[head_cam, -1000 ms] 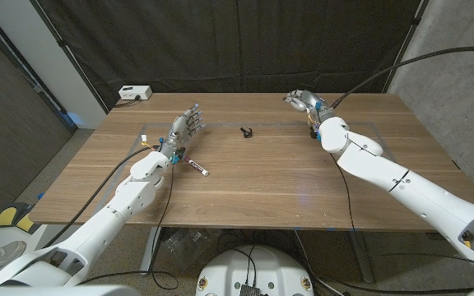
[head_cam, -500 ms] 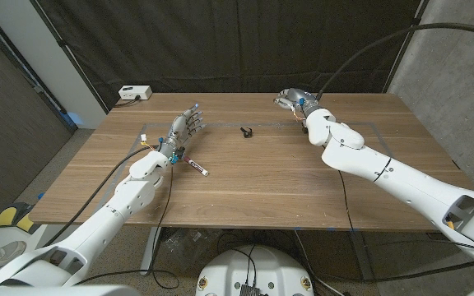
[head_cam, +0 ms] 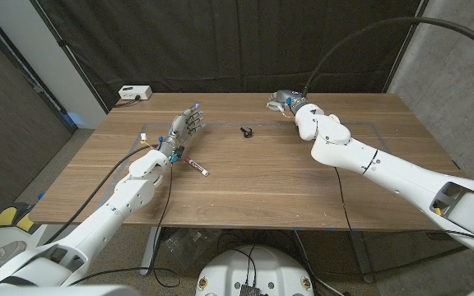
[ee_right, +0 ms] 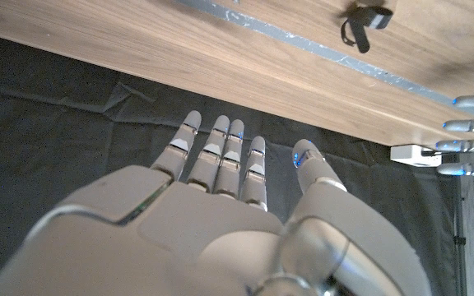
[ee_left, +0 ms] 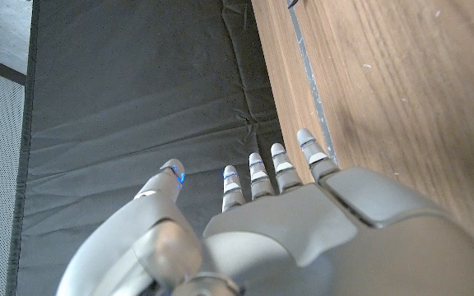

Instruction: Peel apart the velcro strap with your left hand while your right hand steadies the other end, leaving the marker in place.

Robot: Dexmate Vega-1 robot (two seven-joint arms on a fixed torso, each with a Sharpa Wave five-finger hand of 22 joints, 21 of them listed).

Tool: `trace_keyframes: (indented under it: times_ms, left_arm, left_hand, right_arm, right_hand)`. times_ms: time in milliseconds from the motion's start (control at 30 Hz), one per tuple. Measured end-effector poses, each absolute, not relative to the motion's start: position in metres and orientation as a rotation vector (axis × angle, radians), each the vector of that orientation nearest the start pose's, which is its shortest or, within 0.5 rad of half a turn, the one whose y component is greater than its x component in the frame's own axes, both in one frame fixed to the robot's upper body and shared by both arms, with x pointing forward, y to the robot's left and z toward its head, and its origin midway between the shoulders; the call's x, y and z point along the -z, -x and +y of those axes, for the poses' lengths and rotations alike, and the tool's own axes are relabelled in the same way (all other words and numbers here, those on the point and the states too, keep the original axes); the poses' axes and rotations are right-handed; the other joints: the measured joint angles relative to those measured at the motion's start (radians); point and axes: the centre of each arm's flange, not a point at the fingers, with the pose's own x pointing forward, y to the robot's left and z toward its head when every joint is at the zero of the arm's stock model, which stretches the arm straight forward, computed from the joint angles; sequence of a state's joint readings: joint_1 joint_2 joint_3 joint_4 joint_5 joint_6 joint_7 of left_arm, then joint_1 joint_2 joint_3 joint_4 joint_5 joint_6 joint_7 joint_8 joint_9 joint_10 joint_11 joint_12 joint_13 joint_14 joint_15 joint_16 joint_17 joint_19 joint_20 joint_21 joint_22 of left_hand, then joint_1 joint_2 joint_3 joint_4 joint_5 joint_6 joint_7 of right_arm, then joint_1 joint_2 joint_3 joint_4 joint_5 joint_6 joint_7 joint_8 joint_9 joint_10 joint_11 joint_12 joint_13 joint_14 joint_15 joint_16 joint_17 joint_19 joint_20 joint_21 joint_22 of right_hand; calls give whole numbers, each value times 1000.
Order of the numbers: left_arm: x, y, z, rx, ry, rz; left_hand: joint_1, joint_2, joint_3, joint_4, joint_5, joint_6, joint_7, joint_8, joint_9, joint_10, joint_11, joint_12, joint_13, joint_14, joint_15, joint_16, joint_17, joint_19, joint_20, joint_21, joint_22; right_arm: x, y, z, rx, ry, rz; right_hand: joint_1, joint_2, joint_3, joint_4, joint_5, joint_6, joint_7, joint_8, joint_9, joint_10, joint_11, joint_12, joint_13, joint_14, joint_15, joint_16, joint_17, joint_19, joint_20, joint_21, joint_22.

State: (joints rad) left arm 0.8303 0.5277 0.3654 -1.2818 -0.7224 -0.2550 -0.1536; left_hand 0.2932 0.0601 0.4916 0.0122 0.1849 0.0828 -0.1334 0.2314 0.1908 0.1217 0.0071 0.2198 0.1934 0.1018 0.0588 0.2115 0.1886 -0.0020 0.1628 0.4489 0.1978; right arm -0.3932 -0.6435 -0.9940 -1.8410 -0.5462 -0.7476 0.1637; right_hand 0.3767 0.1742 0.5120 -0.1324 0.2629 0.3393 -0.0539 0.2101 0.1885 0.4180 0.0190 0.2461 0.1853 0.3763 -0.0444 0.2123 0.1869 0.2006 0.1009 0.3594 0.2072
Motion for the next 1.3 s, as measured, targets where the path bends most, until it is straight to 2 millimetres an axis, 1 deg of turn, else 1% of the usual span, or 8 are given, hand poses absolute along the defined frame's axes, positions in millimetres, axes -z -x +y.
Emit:
trace_keyframes:
  times_ms: [267,600,700,833,933,1067,1200,1300]
  left_arm:
    - [31,-656,293,304,61,-550]
    - [30,-654,294,298,56,-547]
    - [30,-653,296,283,45,-547]
    - [30,-651,298,262,28,-547]
    - [30,-650,300,240,18,-548]
    - [31,-649,303,201,9,-544]
    - [32,-647,306,174,4,-537]
    - [32,-647,307,161,2,-533]
  left_hand:
    - [-3,17,3,-3,0,10,10,0,0,11,0,0,0,0,0,0,0,0,0,0,0]
    - [4,21,7,-7,0,21,10,0,0,20,-1,0,0,9,-1,0,0,4,4,0,0]
    - [15,9,11,-11,0,21,10,-2,0,20,-1,0,0,9,-1,0,0,4,4,0,0]
    - [30,24,26,-26,0,21,10,-6,0,13,-8,0,0,9,-1,-1,0,8,0,0,0]
    - [54,32,38,-38,0,38,12,-6,0,17,-11,0,0,9,-1,-5,0,8,0,0,0]
    - [67,46,49,-49,0,61,21,-1,0,38,-12,0,0,16,-8,-5,0,13,-6,0,0]
    - [129,107,120,-72,21,95,24,-1,0,58,-15,4,0,20,-13,-5,0,17,-9,0,0]
    - [147,124,149,-88,31,100,28,-1,0,62,-12,4,0,22,-14,-8,0,18,-11,0,0]
  right_arm:
    - [-80,-612,-101,-12,1521,-400]
    - [-76,-619,-85,-88,1576,-363]
    - [-75,-620,-79,-109,1592,-357]
    - [-73,-621,-74,-121,1610,-352]
    - [-72,-621,-70,-119,1631,-350]
    - [-69,-621,-64,-113,1653,-353]
    - [-66,-622,-60,-106,1671,-354]
    - [-65,-623,-58,-104,1682,-355]
  right_hand:
    - [9,-1,0,0,0,6,-1,0,0,7,-3,0,0,9,-1,4,2,4,-10,0,0]
    - [20,6,0,0,0,8,0,0,0,12,2,0,0,14,3,7,5,9,-16,7,5]
    - [29,5,0,0,0,8,0,0,0,12,2,0,0,14,3,7,4,9,-16,7,5]
    - [71,-1,16,-16,0,8,0,0,0,21,-14,0,2,16,1,7,0,10,-27,7,5]
    - [112,-17,13,-34,-13,11,-3,0,0,45,-23,4,3,40,0,7,-1,28,-36,19,5]
    - [162,-28,11,-44,-31,40,-3,0,0,80,-31,13,3,70,-2,7,-5,44,-39,31,5]
    - [195,-45,5,-50,-46,60,-5,5,0,92,-32,17,3,88,-3,7,-5,61,-35,36,5]
    - [223,-47,5,-50,-56,90,-7,11,0,98,-37,17,7,93,0,7,-3,61,-35,42,5]
